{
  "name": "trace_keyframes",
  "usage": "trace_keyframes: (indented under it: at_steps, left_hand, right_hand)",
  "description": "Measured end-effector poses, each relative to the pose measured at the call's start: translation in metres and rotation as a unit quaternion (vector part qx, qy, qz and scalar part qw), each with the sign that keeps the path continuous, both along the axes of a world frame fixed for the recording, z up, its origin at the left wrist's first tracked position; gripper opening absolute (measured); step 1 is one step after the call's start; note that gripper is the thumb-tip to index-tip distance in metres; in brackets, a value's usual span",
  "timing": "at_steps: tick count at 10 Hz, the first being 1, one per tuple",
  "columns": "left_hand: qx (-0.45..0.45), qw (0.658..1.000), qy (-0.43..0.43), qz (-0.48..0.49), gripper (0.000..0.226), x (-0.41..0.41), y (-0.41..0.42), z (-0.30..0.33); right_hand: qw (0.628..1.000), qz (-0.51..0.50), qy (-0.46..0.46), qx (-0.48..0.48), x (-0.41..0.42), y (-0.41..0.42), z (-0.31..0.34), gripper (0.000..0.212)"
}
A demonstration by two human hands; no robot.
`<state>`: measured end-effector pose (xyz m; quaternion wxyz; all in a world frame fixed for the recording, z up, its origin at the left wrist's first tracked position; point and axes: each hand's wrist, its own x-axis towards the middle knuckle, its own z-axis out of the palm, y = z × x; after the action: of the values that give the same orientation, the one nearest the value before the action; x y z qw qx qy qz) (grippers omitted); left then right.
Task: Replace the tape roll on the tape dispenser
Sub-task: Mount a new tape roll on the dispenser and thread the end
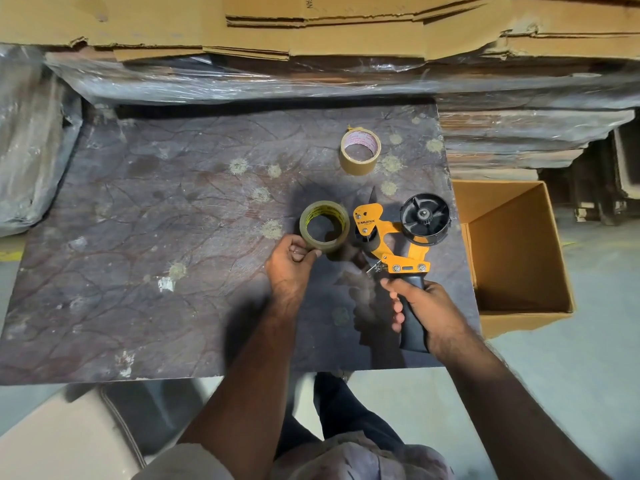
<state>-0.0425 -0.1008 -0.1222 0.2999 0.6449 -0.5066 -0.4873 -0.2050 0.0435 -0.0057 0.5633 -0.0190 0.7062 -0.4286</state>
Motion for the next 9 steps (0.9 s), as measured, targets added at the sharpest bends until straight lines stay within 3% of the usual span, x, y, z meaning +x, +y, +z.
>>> trace_keyframes:
  at_steps: [2, 4, 5, 9]
  left_hand:
    - [0.011, 0.999, -0.037, -0.038, 0.03, 0.002, -0.009, -0.006]
    - [-0.095, 0.979, -0.141, -0.113, 0.021, 0.01, -0.012, 0.01]
    - [-0.106, 0.974, -0.159, -0.124, 0.021, 0.009, -0.011, 0.013]
    - [-0.084, 0.966, -0.194, -0.148, 0.021, 0.016, -0.013, 0.015]
  right_hand:
    - [1.0, 0.001, 0.004, 0.007, 0.002, 0.002, -0.002, 0.025]
    - [1.0, 0.002, 0.004, 0.008, 0.003, 0.001, -0.003, 0.026]
    - [1.0, 0.002, 0.002, 0.008, 0.004, 0.0, -0.003, 0.025]
    - [1.0, 0.0, 0.001, 0.002, 0.0, 0.0, -0.003, 0.025]
